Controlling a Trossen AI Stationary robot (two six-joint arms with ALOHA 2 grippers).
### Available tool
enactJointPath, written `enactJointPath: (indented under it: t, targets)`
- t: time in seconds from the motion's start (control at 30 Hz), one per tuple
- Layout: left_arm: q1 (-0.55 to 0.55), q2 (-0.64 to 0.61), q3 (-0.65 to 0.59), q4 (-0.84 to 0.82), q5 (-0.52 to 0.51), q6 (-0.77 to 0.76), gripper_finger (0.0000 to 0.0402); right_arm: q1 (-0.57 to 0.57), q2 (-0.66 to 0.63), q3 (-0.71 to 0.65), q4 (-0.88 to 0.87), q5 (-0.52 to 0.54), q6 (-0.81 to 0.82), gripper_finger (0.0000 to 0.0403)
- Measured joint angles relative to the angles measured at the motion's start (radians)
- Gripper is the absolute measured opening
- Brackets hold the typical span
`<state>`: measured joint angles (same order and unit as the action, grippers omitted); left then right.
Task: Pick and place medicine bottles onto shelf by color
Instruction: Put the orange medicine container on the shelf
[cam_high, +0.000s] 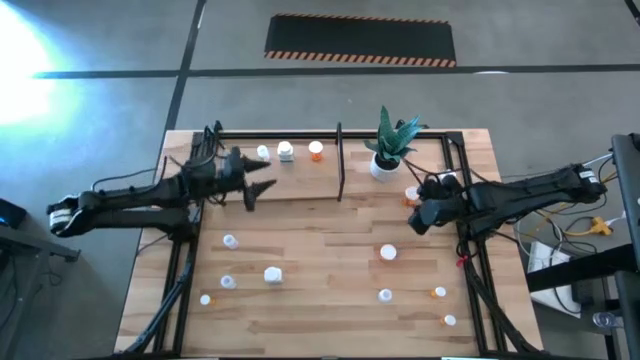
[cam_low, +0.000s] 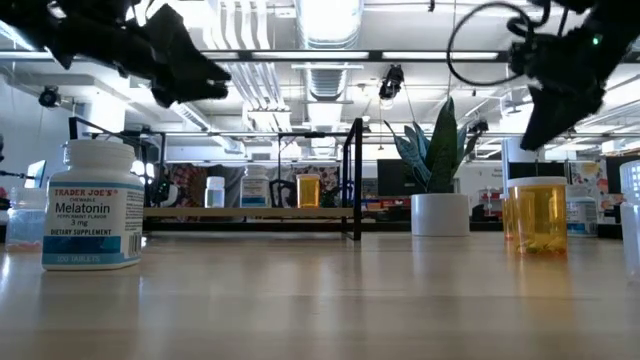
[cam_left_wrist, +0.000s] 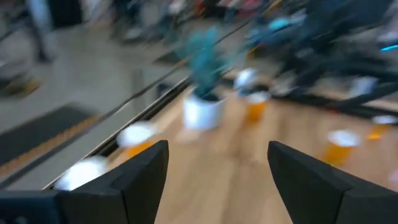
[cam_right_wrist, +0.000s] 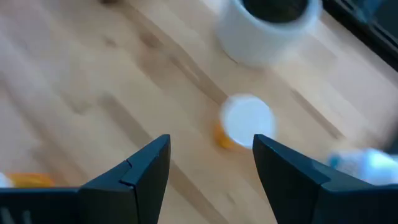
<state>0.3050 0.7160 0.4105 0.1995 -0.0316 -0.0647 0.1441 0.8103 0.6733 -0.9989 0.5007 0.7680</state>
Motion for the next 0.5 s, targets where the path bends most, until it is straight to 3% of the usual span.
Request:
enactJointPath:
  t: [0.17, 0.5]
  targets:
    - [-0.07, 0.034, -0.089, 0.192, 0.001, 0.036, 0.0258, -0.074, 0.004, -0.02, -0.007, -0.01, -0.083, 0.0236]
    - [-0.075, 0.149, -0.099, 0.222, 0.001, 0.025, 0.0258, -0.29, 0.075, -0.033, 0.132, -0.099, -0.191, 0.0322]
